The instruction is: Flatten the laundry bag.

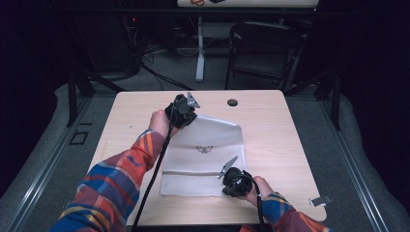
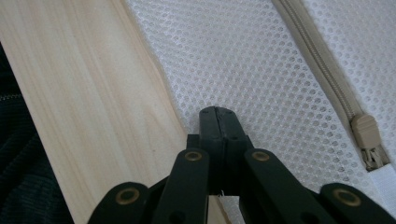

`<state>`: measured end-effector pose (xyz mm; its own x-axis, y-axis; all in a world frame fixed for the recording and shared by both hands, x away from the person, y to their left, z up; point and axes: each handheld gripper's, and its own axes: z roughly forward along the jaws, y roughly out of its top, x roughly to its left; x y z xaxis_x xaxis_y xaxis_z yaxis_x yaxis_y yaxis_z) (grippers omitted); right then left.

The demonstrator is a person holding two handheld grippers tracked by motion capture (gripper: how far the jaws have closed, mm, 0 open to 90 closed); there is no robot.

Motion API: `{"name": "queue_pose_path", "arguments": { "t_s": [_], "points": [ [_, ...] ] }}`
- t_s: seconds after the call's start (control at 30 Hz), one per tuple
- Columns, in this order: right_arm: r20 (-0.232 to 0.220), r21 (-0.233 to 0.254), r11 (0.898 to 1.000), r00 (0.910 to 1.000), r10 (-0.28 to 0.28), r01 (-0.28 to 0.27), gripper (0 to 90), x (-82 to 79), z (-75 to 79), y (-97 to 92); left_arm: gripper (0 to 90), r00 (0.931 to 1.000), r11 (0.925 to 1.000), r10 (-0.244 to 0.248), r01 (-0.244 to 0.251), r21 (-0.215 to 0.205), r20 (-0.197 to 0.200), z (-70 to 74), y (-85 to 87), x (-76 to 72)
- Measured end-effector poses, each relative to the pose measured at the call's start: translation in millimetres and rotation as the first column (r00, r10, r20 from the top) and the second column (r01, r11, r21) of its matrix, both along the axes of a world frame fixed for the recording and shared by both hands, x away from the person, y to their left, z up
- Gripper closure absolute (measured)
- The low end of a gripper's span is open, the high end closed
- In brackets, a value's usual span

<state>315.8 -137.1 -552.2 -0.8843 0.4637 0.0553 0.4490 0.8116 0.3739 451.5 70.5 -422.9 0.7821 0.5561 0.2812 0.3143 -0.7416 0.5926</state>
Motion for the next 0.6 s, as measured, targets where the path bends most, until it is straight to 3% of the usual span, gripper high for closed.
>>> {"name": "queue_pose_path", "arguments": {
  "t_s": [0.07,0.2,0.23,0.27,0.5,0.53,0.6],
  "points": [
    [-0.009,0.024,1.0,0.9999,-0.006,0.007,90.0,-2.4,-1.3,1.2,88.5,1.0,1.0,0.005,-0.005,0.0,-0.001,0.3,0.1,2.4],
    [-0.016,0.007,1.0,0.9998,0.008,-0.008,90.0,-3.3,0.1,1.0,88.5,0.9998,0.9998,0.019,-0.019,-0.004,0.008,1.4,-0.6,7.0],
    [-0.029,0.047,0.999,0.9995,-0.014,0.015,90.0,-4.6,-2.6,1.1,88.5,0.9998,0.9999,0.016,-0.016,-0.001,0.007,1.9,-0.7,7.9],
    [-0.028,0.01,1.0,0.9996,0.009,-0.009,90.0,-2.8,0.1,0.4,88.5,0.9997,0.9998,0.019,-0.019,-0.001,0.012,1.6,-1.5,9.2],
    [-0.01,0.009,1.0,0.9999,-0.011,0.011,90.0,-10.1,-0.6,3.5,88.5,0.9991,0.9996,0.021,-0.02,-0.02,0.036,-2.4,-7.4,16.3],
    [0.005,-0.026,1.0,1.0,0.005,-0.005,90.0,-11.6,1.6,4.4,88.5,0.999,0.9995,0.022,-0.021,-0.022,0.04,-3.5,-8.1,17.3],
    [0.015,-0.03,1.0,0.9999,0.004,-0.004,90.0,-12.1,1.5,4.8,88.5,0.999,0.9991,0.027,-0.026,-0.033,0.035,-6.3,-9.7,20.3]
  ]
}}
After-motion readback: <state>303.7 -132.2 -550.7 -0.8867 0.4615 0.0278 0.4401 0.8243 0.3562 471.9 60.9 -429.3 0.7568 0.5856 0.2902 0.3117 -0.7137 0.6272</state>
